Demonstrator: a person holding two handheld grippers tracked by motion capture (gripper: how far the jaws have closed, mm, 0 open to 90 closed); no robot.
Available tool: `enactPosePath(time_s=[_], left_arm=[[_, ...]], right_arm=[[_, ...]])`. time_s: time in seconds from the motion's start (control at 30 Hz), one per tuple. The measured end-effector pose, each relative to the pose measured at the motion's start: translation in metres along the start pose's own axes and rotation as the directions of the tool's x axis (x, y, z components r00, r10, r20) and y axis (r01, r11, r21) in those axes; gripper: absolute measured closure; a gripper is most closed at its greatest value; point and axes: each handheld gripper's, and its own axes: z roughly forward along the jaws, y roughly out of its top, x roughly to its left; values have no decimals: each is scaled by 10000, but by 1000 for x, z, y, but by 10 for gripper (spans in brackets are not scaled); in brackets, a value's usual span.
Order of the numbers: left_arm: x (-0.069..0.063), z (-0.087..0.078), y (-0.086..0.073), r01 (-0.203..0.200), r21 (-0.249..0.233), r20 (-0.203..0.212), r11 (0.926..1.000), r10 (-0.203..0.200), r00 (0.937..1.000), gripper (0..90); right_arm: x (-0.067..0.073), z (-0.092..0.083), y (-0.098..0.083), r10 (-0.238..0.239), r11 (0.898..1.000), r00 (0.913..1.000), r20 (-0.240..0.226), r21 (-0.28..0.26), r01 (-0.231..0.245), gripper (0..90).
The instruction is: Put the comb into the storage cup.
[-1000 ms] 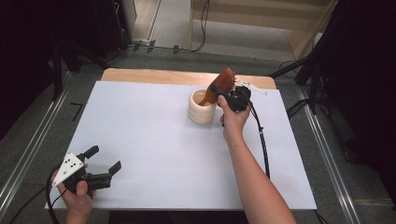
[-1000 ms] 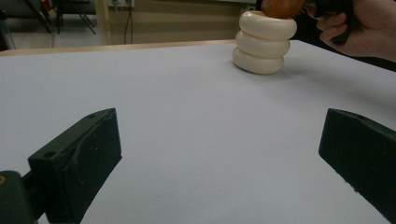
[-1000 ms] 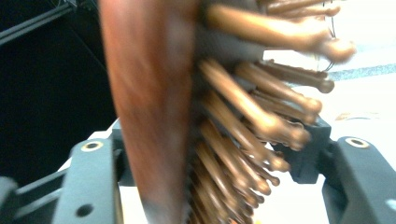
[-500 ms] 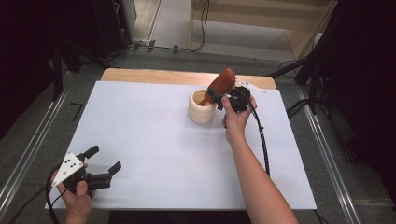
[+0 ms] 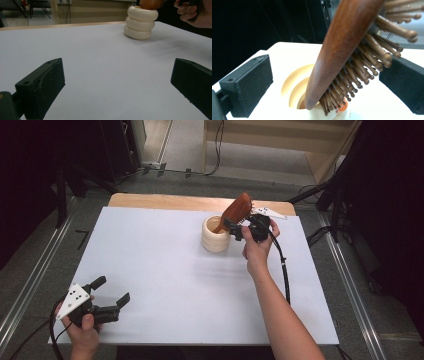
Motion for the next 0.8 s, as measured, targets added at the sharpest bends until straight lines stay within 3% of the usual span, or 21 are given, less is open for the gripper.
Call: enactPosePath(time_s=[0.23,0.8], left_arm=[[0,0,0,27,-23,19,10000,-27,10000,0],[0,0,0,-6,1,7,10000,6,10000,0]], right_arm=[[4,-11,0,-557,9984,9984,56,71,557,0],[4,-34,-3,-1119,9937,9936,-129,11,1119,0]])
